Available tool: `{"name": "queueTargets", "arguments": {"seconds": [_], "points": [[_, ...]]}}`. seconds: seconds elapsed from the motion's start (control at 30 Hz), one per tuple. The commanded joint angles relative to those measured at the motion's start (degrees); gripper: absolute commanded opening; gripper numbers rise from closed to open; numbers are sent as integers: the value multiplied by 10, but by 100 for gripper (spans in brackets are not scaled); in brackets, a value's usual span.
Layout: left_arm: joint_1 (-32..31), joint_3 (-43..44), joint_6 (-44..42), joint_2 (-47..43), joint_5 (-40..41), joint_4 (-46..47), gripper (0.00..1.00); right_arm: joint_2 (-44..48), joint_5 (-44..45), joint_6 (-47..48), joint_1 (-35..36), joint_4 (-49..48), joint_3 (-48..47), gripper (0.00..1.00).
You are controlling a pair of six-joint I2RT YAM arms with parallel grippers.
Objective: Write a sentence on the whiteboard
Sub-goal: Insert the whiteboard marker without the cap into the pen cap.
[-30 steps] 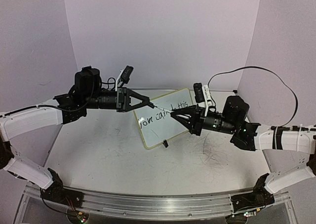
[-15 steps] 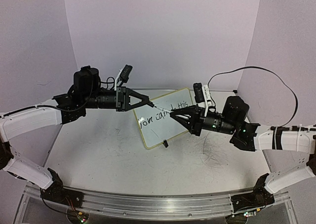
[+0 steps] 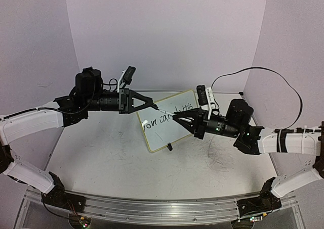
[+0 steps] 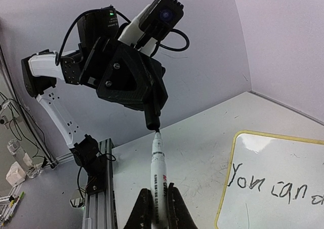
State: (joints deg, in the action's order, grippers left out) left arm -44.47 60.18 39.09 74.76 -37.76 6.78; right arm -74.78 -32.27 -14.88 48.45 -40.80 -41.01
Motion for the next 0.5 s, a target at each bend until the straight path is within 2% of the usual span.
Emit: {"name": "queueTargets", "arguments": {"seconds": [0.0,0.47], "points": [[-3,1,3,-14,-6,26,0,6,21,-5,4,-40,-3,0],[-3,-2,0,-12,1,25,0,28,18,-4,8,-64,13,0]]}}
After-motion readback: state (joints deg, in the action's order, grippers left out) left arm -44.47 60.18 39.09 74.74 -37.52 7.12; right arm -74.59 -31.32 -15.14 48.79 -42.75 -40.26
